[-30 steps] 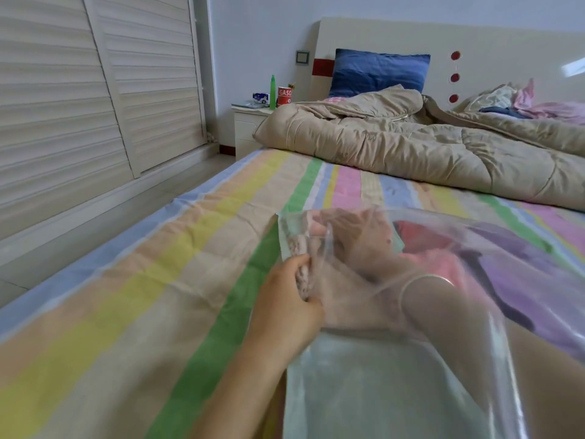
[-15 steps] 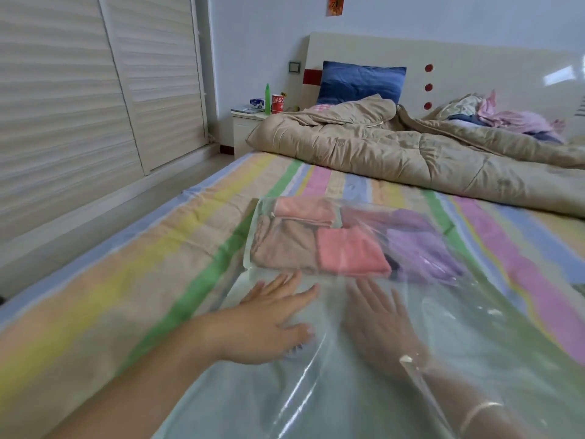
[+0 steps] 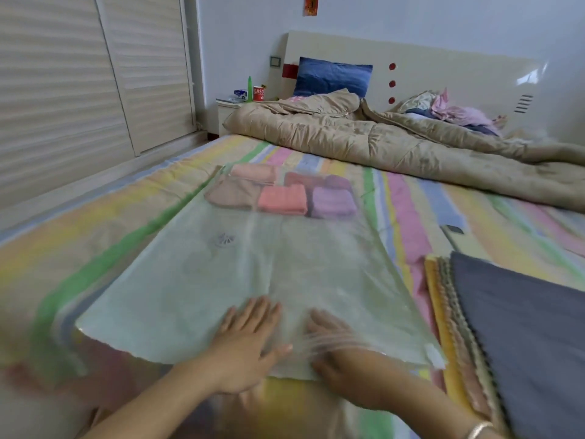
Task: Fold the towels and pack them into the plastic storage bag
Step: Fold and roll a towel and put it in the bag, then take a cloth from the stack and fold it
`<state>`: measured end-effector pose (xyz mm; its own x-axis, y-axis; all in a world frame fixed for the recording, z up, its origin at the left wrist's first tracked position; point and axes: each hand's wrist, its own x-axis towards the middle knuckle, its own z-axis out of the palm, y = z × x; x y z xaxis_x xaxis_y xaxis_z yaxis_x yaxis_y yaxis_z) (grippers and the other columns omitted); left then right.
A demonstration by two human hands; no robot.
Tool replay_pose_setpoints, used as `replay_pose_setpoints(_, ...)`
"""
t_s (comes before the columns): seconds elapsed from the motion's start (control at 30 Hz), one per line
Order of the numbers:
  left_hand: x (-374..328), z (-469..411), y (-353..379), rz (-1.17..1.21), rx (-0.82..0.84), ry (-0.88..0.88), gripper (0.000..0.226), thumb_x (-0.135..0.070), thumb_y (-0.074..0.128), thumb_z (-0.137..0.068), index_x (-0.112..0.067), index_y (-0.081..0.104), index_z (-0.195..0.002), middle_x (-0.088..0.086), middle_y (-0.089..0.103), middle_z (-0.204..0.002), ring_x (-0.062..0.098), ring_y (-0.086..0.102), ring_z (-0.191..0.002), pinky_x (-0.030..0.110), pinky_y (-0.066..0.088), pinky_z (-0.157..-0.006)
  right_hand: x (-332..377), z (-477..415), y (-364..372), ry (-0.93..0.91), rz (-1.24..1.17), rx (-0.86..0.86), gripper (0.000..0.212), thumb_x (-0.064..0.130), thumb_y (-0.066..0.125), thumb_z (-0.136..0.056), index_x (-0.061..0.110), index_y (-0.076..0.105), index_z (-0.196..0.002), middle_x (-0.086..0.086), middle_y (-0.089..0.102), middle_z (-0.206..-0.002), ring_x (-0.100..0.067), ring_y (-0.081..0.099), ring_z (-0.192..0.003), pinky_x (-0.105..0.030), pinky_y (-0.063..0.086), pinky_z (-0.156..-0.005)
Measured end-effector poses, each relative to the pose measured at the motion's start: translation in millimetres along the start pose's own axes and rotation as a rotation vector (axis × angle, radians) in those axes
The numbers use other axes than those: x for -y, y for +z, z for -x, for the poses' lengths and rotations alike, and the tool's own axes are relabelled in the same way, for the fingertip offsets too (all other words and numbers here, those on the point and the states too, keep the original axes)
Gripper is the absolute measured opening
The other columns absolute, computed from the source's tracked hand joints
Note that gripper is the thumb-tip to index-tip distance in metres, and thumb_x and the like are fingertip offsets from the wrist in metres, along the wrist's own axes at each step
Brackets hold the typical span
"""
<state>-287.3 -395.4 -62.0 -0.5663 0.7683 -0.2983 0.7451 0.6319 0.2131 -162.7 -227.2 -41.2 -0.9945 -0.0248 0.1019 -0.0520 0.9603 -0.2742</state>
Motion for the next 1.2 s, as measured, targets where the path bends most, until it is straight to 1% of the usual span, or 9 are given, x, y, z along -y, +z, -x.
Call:
replay_pose_setpoints(0.07, -5, 5, 13, -0.088, 0.024, -0.065, 0.115, -0.086, -0.024, -0.052, -0.027, -0.019, -0.151, 0.000, -0.027, -0.158, 0.016, -0.028, -0.143, 0.042, -0.014, -0.118, -6, 34, -6, 0.003, -0.095, 0.106, 0.045, 0.025, 0.049, -0.098, 0.018, 0.045, -0.142, 0.015, 0.030, -0.151, 0.000, 0.021, -0.143, 0.003, 0.003, -0.104)
replay_pose_setpoints(0.13, -19, 10, 9, -0.113, 0.064, -0.148, 0.083, -0.071, 0.007, -0.089, -0.023, -0.013, -0.153, 0.004, -0.020, -0.160, 0.022, -0.018, -0.148, 0.045, -0.006, -0.120, -12, 62, -20, 0.035, -0.169, 0.087, 0.036, 0.025, 0.056, -0.094, 0.023, 0.060, -0.130, 0.011, 0.054, -0.138, 0.001, 0.043, -0.131, -0.001, 0.021, -0.104)
replay_pose_setpoints(0.27, -88, 24, -18, -0.255, -0.080, -0.213, 0.044, -0.022, 0.043, -0.091, -0.017, 0.046, -0.134, 0.009, 0.048, -0.140, 0.027, 0.042, -0.131, 0.040, 0.032, -0.105, -29, 114, -50, 0.149, -0.281, -0.094, 0.019, 0.022, 0.061, -0.093, 0.032, 0.072, -0.106, 0.027, 0.066, -0.100, 0.010, 0.059, -0.098, -0.005, 0.042, -0.083)
replay_pose_setpoints(0.33, -136, 28, -18, -0.216, -0.306, -0.061, 0.032, -0.016, 0.047, -0.088, -0.020, 0.058, -0.117, 0.002, 0.060, -0.121, 0.024, 0.052, -0.116, 0.036, 0.038, -0.095, -48, 142, -62, 0.197, -0.117, -0.245, 0.009, 0.026, 0.067, -0.088, 0.035, 0.069, -0.091, 0.028, 0.058, -0.087, 0.008, 0.054, -0.088, -0.006, 0.038, -0.067)
replay_pose_setpoints(0.43, -204, 24, -6, 0.081, -0.602, 0.370, 0.030, -0.014, 0.054, -0.085, -0.023, 0.063, -0.112, -0.003, 0.062, -0.111, 0.020, 0.055, -0.107, 0.031, 0.041, -0.090, -79, 184, -76, 0.249, 0.163, -0.253, 0.023, 0.044, 0.076, -0.076, 0.033, 0.056, -0.080, 0.019, 0.050, -0.080, -0.003, 0.048, -0.080, -0.010, 0.028, -0.053)
replay_pose_setpoints(0.57, -272, 7, 9, 0.147, -0.545, 0.674, 0.023, -0.019, 0.063, -0.080, -0.019, 0.064, -0.102, 0.000, 0.064, -0.102, 0.021, 0.057, -0.098, 0.035, 0.045, -0.086, -116, 225, -83, 0.293, 0.418, -0.129, 0.046, 0.053, 0.084, -0.056, 0.030, 0.053, -0.081, 0.010, 0.052, -0.079, -0.016, 0.054, -0.071, -0.018, 0.030, -0.052)
replay_pose_setpoints(0.73, -290, -20, 24, 0.084, -0.397, 0.582, 0.033, -0.032, 0.065, -0.080, -0.023, 0.061, -0.112, -0.001, 0.063, -0.109, 0.022, 0.059, -0.101, 0.034, 0.045, -0.079, -141, 244, -86, 0.385, 0.280, -0.082, 0.019, 0.045, 0.064, -0.086, 0.040, 0.069, -0.104, 0.020, 0.061, -0.105, -0.007, 0.052, -0.100, -0.026, 0.046, -0.069)
replay_pose_setpoints(1.0, -290, -36, 17, 0.207, -0.380, 0.484, 0.012, -0.032, 0.062, -0.086, -0.028, 0.070, -0.093, -0.010, 0.070, -0.091, 0.012, 0.061, -0.087, 0.029, 0.048, -0.072, -155, 244, -82, 0.545, -0.056, -0.227, 0.008, 0.039, 0.064, -0.088, 0.036, 0.071, -0.086, 0.016, 0.066, -0.081, -0.007, 0.056, -0.080, -0.033, 0.049, -0.071)
replay_pose_setpoints(1.2, -298, -62, 6, 0.513, -0.415, 0.288, 0.008, -0.031, 0.064, -0.085, -0.027, 0.071, -0.084, -0.013, 0.068, -0.082, 0.008, 0.061, -0.079, 0.027, 0.050, -0.074, -174, 265, -100, 0.527, 0.119, -0.247, 0.015, 0.044, 0.061, -0.089, 0.031, 0.063, -0.097, 0.010, 0.068, -0.093, -0.014, 0.061, -0.090, -0.031, 0.041, -0.065)
